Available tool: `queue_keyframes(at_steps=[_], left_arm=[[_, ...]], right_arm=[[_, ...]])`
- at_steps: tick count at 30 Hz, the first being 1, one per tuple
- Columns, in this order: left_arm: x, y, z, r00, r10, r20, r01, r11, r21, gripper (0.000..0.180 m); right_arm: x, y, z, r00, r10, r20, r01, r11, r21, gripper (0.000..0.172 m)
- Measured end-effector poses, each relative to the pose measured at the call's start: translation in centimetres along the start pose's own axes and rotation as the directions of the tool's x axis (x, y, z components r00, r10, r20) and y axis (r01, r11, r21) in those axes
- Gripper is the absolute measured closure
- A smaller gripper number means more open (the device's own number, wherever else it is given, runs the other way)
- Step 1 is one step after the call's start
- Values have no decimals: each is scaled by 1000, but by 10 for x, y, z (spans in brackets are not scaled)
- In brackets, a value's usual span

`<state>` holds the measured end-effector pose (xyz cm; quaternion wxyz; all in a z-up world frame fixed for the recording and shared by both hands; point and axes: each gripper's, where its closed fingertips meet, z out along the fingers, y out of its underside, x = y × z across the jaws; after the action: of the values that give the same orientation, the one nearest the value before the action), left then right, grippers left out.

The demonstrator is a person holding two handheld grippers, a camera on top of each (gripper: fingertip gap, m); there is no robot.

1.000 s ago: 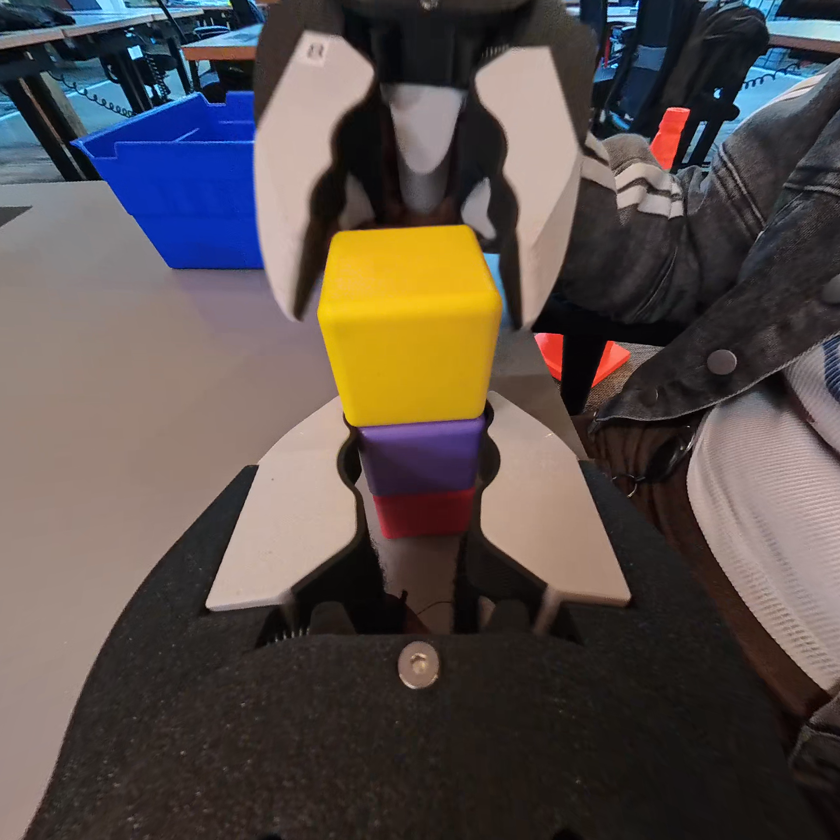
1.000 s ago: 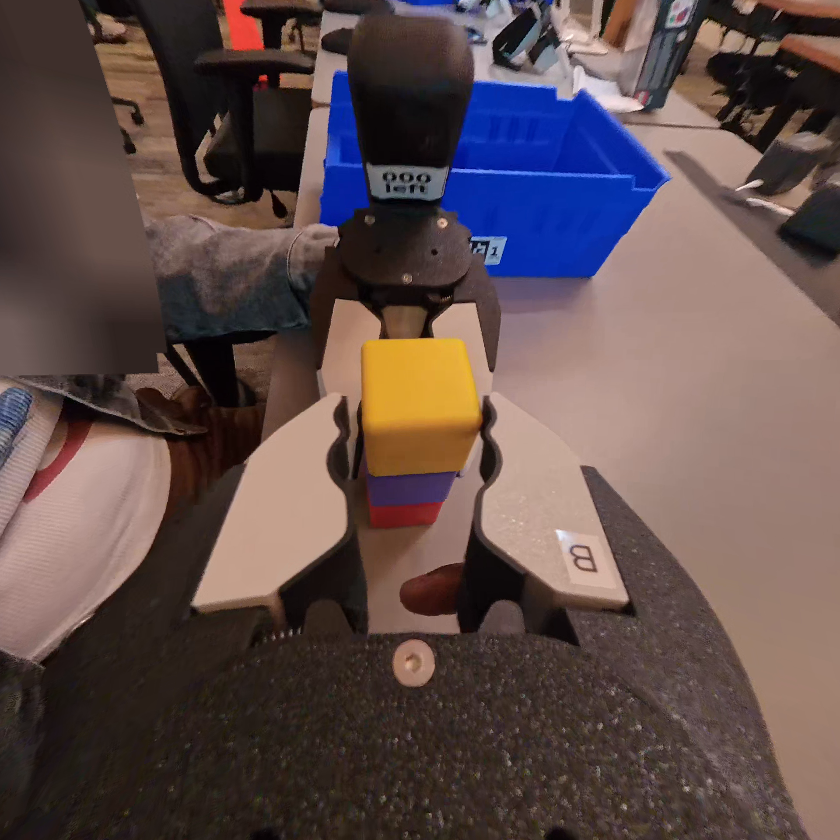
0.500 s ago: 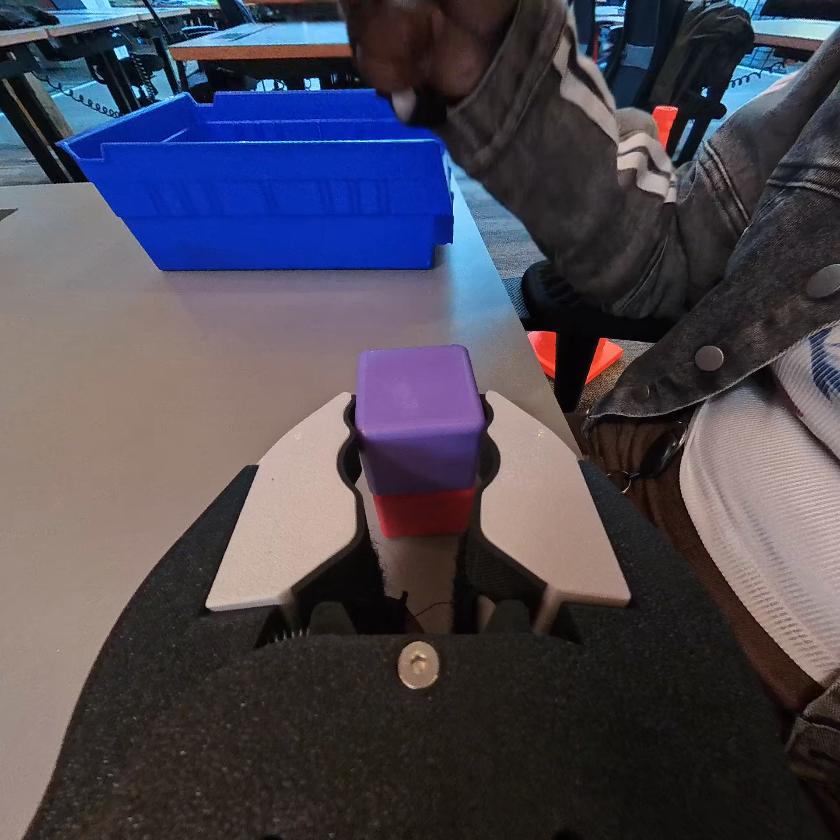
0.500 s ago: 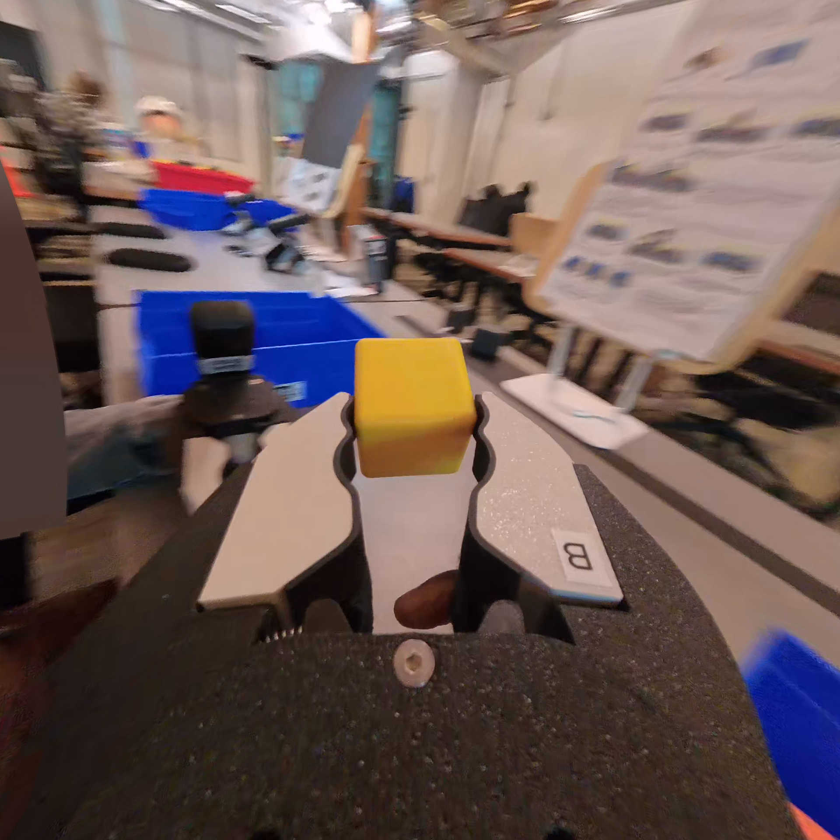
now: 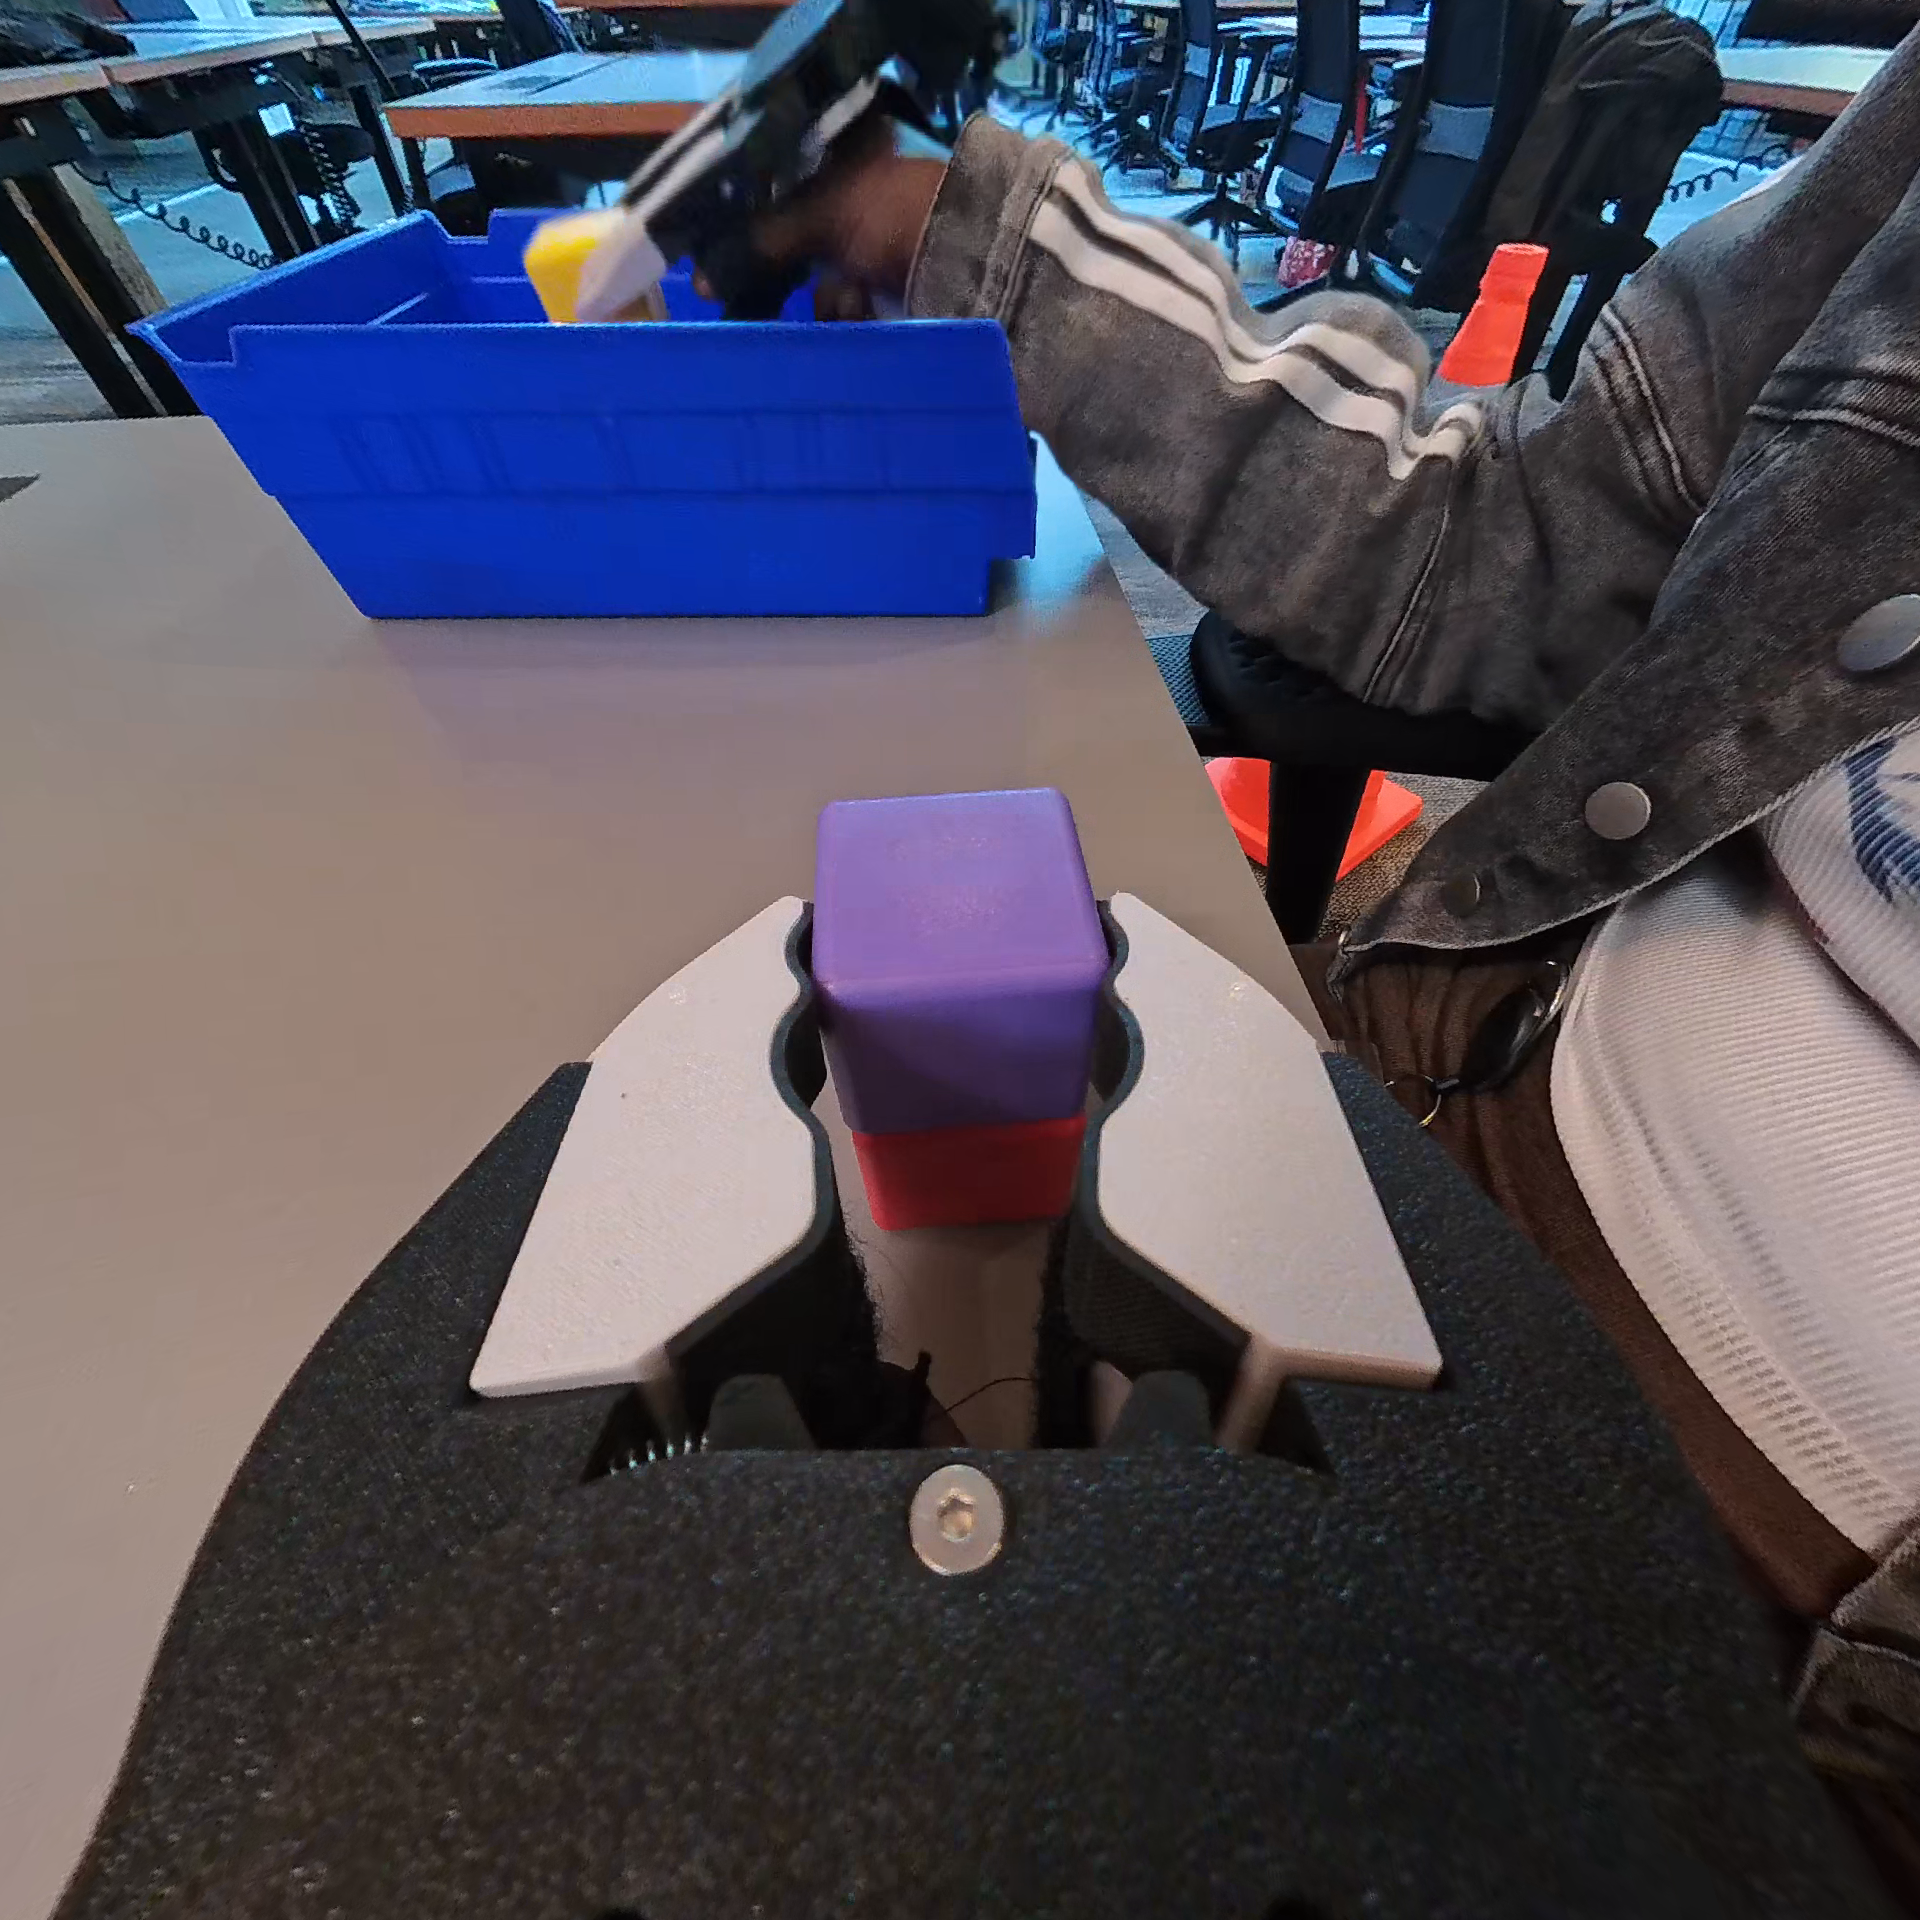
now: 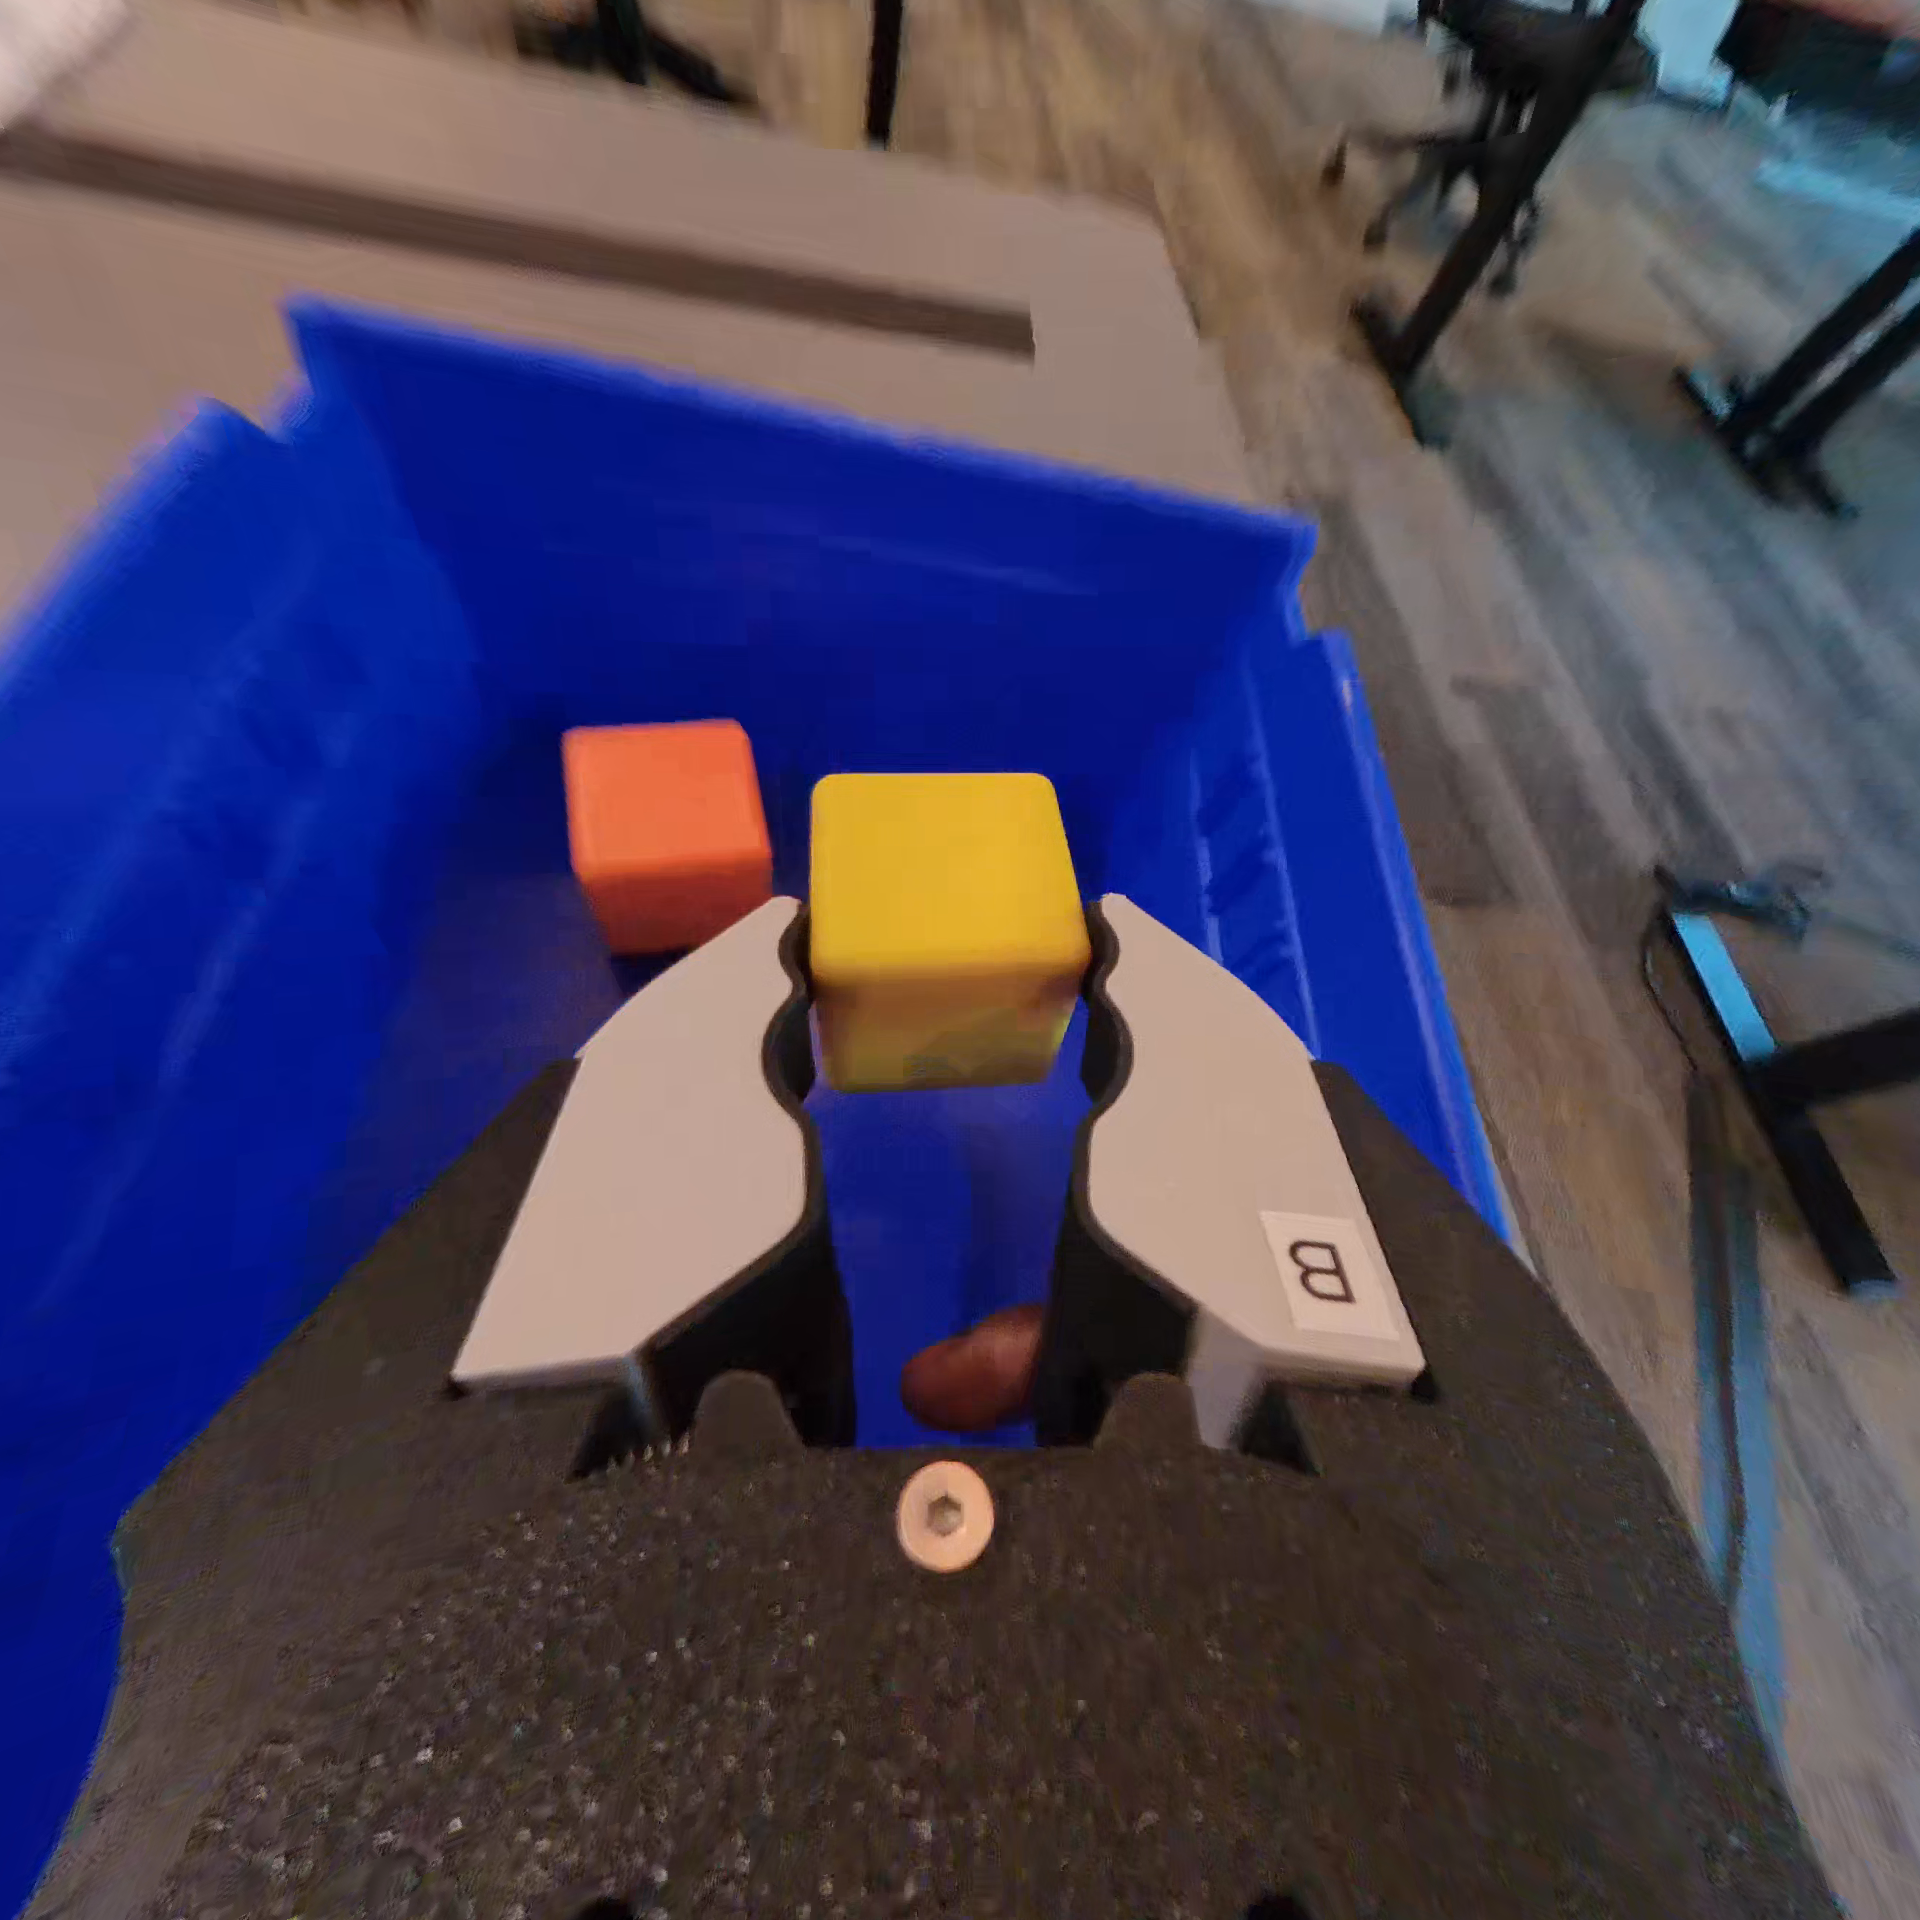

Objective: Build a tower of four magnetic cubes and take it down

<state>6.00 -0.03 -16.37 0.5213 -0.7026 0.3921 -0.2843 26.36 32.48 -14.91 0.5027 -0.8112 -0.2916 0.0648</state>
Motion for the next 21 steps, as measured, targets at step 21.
queue_keyframes(at_steps=[21], left_arm=[[0,1,0,1000,2,3,-2,1000,1,131]], right_arm=[[11,45,17,997,8,-73,-26,970,-241,107]])
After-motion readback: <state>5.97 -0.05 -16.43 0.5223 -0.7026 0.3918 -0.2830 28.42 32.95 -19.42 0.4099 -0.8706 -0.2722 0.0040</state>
